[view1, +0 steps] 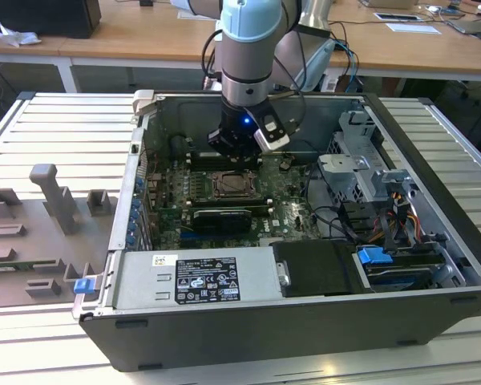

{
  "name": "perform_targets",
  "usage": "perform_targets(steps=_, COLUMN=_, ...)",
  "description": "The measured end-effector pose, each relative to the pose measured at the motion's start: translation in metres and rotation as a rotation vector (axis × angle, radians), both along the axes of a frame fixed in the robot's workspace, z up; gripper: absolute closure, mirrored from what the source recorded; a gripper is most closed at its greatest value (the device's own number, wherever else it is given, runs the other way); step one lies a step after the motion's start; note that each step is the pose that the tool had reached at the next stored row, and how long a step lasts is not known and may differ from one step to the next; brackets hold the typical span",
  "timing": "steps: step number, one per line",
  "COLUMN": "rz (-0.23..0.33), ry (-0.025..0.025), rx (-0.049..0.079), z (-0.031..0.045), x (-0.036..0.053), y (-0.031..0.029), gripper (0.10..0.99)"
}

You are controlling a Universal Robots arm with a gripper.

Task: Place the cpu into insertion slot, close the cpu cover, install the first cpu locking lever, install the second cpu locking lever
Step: 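Install the first cpu locking lever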

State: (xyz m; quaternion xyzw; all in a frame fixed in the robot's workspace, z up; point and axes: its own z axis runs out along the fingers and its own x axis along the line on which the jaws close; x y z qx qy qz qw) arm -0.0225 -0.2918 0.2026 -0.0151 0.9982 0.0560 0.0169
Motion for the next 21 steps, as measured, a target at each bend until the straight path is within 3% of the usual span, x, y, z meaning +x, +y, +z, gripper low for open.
perform_targets(steps=12, rz=0.000, ry=-0.0002, rx=-0.001, z=0.0017, x=0.0000, y=0.0002, gripper=0.980)
perform_targets(steps=21, rz=0.000, ry=0.0001, rx=-0.013, z=0.0014, x=0.0000, y=0.0002, gripper=0.980)
